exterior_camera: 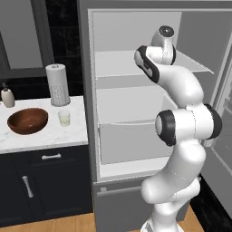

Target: Grab a lemon wedge from the fridge and one ice cube from the ice bowl, and put them in the glass of lemonade.

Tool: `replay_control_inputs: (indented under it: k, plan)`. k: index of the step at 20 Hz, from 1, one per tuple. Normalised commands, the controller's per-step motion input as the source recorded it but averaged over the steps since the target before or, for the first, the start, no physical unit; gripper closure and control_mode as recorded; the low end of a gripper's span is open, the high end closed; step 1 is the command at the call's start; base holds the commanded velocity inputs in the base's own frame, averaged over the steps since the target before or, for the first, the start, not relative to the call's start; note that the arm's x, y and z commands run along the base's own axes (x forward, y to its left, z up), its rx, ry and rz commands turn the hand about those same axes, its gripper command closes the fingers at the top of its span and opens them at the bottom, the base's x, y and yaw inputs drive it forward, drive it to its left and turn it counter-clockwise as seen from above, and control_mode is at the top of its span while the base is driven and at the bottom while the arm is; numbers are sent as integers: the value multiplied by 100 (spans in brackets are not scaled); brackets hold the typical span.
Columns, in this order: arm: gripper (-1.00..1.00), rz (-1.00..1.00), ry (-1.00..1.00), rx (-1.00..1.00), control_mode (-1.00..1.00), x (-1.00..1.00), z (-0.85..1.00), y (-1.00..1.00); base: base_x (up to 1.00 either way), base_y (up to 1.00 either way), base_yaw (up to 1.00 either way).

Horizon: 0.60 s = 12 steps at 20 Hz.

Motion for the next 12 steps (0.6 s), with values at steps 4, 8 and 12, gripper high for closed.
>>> replay_control_inputs:
  k: [4,8,12]
  plan:
    - [-100,0,1,0,-100,50,-19,-11,0,0,0]
    - [-100,1,0,0,-100,47,-15,-15,0,0,0]
    - [100,3,0,-2,-100,14,-21,-7,0,0,0]
